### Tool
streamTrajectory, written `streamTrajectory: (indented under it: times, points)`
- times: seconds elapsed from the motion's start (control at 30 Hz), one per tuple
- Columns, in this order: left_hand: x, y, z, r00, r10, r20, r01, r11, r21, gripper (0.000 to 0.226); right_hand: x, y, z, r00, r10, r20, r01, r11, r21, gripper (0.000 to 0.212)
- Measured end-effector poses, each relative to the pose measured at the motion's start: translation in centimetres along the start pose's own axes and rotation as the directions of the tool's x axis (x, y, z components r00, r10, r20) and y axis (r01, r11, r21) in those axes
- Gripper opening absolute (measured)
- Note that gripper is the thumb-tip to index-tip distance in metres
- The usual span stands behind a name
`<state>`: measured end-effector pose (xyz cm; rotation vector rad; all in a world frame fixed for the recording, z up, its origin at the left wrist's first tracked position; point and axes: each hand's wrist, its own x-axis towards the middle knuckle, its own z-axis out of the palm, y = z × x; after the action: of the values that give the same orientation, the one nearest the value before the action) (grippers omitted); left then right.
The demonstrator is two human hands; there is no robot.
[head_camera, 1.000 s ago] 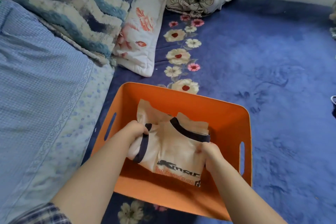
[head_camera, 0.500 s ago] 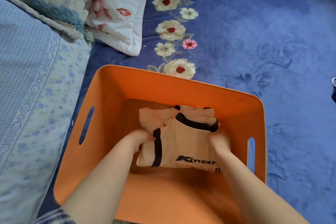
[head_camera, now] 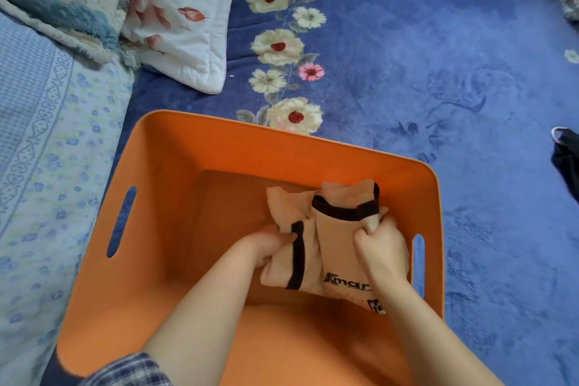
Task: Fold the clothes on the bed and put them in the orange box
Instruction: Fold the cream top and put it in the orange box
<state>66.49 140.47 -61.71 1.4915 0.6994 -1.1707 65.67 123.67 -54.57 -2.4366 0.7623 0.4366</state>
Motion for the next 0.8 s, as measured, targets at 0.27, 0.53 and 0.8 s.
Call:
streamTrajectory:
  times: [0.27,0.53,0.8]
  points:
    - [1.3,0.8,0.6,0.982,0.086,-0.169,-0.024,0.940,0.340,0.047,-1.7,-0.4,0.8,0.997,-0.060,0.039,0.059,0.998,0.033,0.029]
    - [2.2,-1.9,-8.2,0.898,-0.018,-0.439,0.063,0.994,0.088,0.043,-3.0,-0.8,5.6,0.848,-0.116,0.518,-0.064,0.946,0.316,0.036]
    - [-1.3,-2.2,-5.0,1.000,0.015,0.004,-0.015,0.941,0.337,0.066,0.5,1.4,5.5,0.931,0.180,0.316,-0.302,0.867,0.396,0.045]
